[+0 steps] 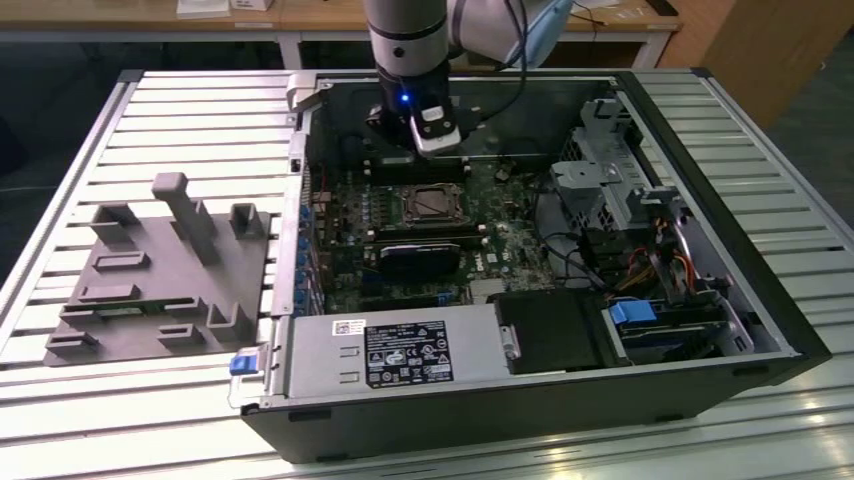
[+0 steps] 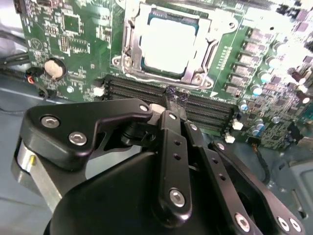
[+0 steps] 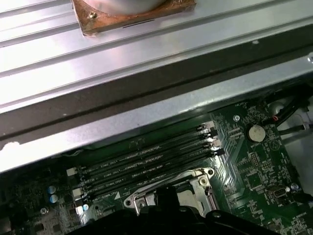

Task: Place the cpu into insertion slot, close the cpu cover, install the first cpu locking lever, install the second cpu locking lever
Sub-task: 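Install the first cpu locking lever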

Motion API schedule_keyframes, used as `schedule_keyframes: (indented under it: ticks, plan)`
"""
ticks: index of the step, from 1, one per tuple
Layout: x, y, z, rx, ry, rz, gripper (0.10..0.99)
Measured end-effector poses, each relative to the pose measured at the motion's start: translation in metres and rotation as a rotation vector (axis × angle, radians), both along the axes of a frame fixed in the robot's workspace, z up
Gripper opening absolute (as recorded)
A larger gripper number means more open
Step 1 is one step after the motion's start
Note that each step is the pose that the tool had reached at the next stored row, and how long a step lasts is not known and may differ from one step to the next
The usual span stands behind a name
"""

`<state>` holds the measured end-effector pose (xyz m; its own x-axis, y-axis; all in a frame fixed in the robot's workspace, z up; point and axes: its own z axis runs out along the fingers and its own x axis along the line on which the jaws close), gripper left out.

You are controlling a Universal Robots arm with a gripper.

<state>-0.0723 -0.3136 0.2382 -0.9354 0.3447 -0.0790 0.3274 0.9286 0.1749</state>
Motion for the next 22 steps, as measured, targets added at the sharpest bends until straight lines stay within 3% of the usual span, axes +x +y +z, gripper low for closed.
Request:
schedule_keyframes:
  ticks: [3, 6, 10, 16, 18, 22]
  plan:
    - [0.0005, -0.0006, 0.0001, -0.023, 0.0065, 0.0, 0.102]
    - [0.0023, -0.0006, 0.0001, -0.041, 0.0164, 0.0, 0.102]
    - [0.0082, -0.0007, -0.0001, -0.048, 0.0315, 0.006, 0.102]
    - [0.0165, -0.0007, -0.0006, -0.052, 0.0485, 0.019, 0.102]
    - [0.0167, -0.0006, -0.0006, -0.061, 0.0516, 0.021, 0.102]
    - [0.0168, -0.0007, 0.0001, -0.074, 0.0517, 0.021, 0.102]
